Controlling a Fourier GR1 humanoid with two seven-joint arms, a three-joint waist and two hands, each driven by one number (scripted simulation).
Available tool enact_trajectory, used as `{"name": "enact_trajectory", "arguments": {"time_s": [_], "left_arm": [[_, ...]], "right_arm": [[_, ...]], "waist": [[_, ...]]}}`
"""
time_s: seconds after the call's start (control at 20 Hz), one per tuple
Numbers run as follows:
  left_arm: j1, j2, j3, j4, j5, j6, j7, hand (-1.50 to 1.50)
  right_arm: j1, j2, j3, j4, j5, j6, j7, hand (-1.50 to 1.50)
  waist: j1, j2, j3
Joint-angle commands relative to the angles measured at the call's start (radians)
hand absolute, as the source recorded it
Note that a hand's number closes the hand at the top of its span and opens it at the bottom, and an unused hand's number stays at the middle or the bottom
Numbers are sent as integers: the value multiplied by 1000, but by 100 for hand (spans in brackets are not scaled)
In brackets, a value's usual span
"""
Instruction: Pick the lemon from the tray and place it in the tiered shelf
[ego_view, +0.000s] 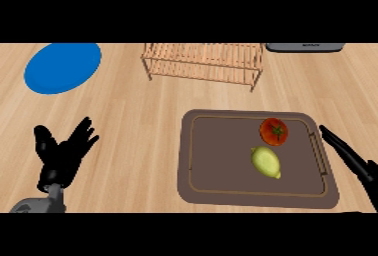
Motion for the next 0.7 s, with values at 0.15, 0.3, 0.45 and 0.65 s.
{"name": "enact_trajectory", "arguments": {"time_s": [0.15, 0.3, 0.45, 0.65], "left_arm": [[46, -19, 7, -26, -35, -4, 9, 0], [-21, -16, 39, -8, -28, -22, 57, 0], [52, -36, 32, 5, -45, -39, -15, 0], [23, -53, 52, 8, -60, -42, 9, 0]], "right_arm": [[-23, 97, 65, 25, 184, -41, 101, -150], [-24, 110, 4, 15, 175, -22, 120, -150], [44, 160, 50, 21, 283, -96, 91, -150], [51, 226, 83, 44, 336, -107, 62, -150]], "waist": [[4, 3, -2], [0, 3, -2], [0, 3, -2], [-1, 3, -2]]}}
